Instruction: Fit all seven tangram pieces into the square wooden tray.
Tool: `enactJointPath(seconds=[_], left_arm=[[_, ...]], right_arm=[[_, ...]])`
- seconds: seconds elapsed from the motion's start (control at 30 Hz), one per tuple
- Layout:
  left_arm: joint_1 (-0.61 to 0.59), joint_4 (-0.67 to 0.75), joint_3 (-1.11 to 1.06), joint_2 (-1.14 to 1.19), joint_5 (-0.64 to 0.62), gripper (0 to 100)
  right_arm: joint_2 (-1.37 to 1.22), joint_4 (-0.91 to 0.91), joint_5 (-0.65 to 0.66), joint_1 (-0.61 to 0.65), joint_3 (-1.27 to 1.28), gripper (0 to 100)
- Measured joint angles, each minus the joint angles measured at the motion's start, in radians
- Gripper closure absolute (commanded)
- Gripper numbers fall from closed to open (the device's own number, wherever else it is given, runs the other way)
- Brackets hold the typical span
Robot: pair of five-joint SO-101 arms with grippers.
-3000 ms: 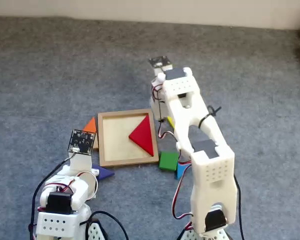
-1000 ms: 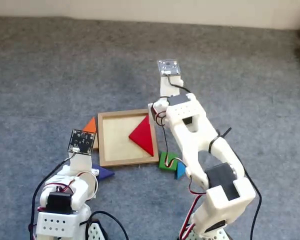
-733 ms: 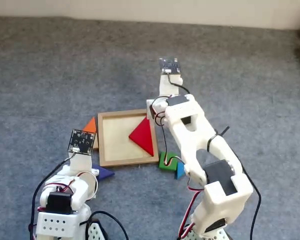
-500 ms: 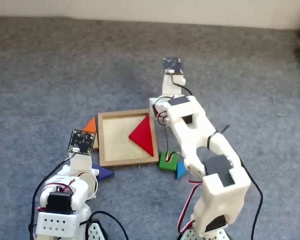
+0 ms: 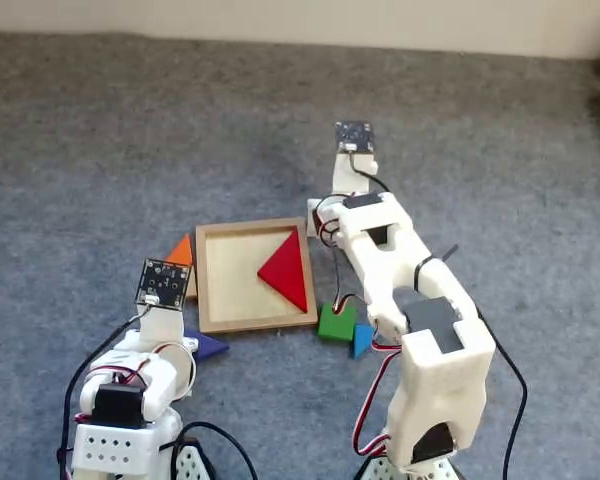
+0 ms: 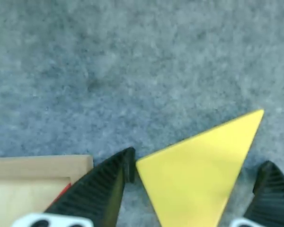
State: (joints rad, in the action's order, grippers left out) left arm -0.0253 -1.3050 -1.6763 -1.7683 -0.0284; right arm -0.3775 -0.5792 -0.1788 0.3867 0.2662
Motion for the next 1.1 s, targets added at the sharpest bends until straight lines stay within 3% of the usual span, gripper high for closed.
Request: enactJointPath(seconds=[0.27, 0.6, 1.1], left_arm=[[0.0, 0.0, 0.0, 0.0, 0.0, 99], [0.0, 0.0, 0.0, 0.0, 0.0, 99], [0.0, 0.0, 0.0, 0.0, 0.0, 99]], right_arm=[[-0.002, -0.034, 0.0, -0.006, -0.026, 71.7], [-0.002, -0.103, 0.002, -0.026, -0.066, 72.1], [0.029, -0.41, 0.196, -0.017, -0.124, 72.1]])
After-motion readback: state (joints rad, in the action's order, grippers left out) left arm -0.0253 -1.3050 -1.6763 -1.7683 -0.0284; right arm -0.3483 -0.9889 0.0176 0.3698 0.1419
